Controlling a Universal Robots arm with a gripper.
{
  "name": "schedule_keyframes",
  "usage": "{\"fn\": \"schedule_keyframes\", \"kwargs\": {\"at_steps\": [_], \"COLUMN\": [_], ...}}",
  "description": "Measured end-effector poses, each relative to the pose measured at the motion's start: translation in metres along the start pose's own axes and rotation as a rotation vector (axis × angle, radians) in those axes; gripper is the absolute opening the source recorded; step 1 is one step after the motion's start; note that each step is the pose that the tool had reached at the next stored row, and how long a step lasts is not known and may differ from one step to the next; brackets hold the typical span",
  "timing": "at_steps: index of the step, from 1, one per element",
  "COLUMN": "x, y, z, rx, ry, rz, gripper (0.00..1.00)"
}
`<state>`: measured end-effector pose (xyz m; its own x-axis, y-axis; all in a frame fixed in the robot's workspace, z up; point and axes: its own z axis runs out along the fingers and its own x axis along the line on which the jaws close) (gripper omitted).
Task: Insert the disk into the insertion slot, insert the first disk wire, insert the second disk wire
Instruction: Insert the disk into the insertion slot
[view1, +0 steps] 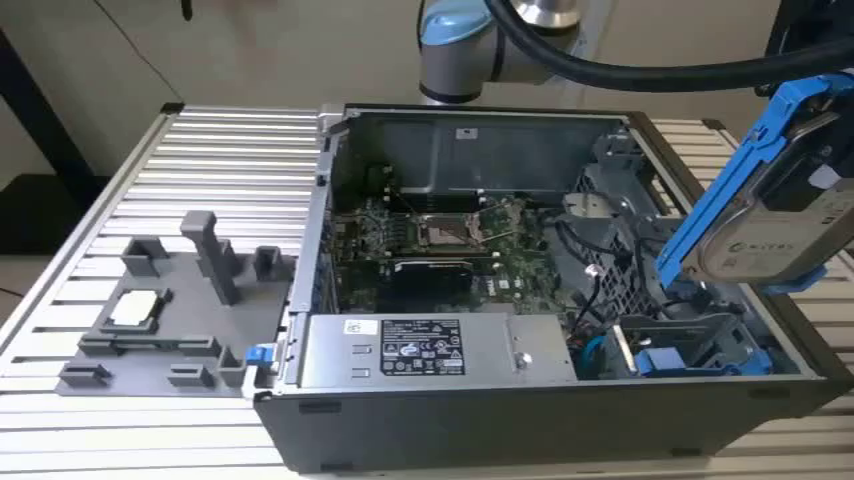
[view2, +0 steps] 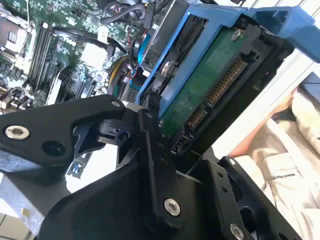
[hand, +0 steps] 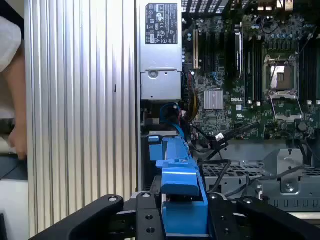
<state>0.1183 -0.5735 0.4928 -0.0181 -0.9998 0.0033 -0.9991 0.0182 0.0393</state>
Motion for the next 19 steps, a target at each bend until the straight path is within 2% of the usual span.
{"fn": "schedule_keyframes", "kwargs": {"at_steps": [8,19], "x": [-0.0001,-0.0001], "y": [0.0,-0.0004], "z": [0.0011,0.0117], "rx": [0.0,0.0016], "ry": [0.0002,0.0001], "rz": [0.0,-0.003], "gripper": [0.33,0.33]}}
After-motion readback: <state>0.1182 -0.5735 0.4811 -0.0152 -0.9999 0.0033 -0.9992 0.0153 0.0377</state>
